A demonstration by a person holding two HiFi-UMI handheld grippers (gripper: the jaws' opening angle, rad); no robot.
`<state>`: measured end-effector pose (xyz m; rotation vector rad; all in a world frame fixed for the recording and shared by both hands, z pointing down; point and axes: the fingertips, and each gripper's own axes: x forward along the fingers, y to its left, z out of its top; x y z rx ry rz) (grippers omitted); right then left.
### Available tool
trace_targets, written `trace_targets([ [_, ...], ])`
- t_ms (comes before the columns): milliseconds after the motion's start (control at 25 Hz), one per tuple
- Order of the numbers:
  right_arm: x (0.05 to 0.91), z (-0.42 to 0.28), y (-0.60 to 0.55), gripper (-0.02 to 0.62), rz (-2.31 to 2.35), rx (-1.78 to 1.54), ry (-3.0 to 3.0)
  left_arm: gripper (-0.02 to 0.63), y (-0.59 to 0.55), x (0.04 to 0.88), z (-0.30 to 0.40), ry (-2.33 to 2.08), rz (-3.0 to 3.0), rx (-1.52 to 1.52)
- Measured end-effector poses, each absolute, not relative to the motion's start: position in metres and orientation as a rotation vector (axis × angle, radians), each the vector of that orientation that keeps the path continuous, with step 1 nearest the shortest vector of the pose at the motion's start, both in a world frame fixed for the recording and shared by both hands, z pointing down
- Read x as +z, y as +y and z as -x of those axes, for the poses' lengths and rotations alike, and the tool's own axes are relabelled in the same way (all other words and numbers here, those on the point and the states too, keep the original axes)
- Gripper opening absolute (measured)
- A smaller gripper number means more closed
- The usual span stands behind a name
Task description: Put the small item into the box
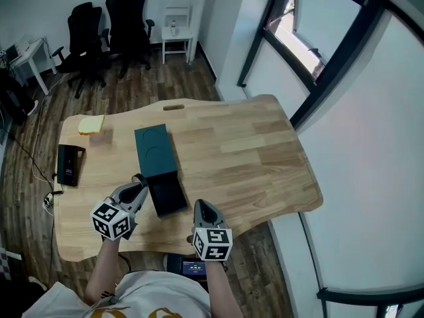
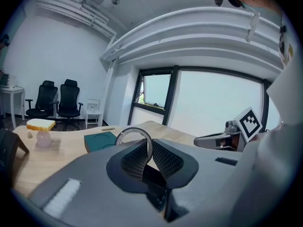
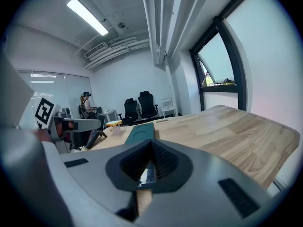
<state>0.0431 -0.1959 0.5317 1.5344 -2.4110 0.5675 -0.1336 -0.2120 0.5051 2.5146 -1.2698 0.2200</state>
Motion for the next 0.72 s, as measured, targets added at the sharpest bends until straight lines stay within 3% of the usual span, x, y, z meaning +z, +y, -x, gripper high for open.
trace_targets([
  [720,0.588,-0.047,-0.223,0.005,-1.464,0.576,-2.331,0.035,-0.231,0.591,0.101,-1.058,-2.426,0.442],
])
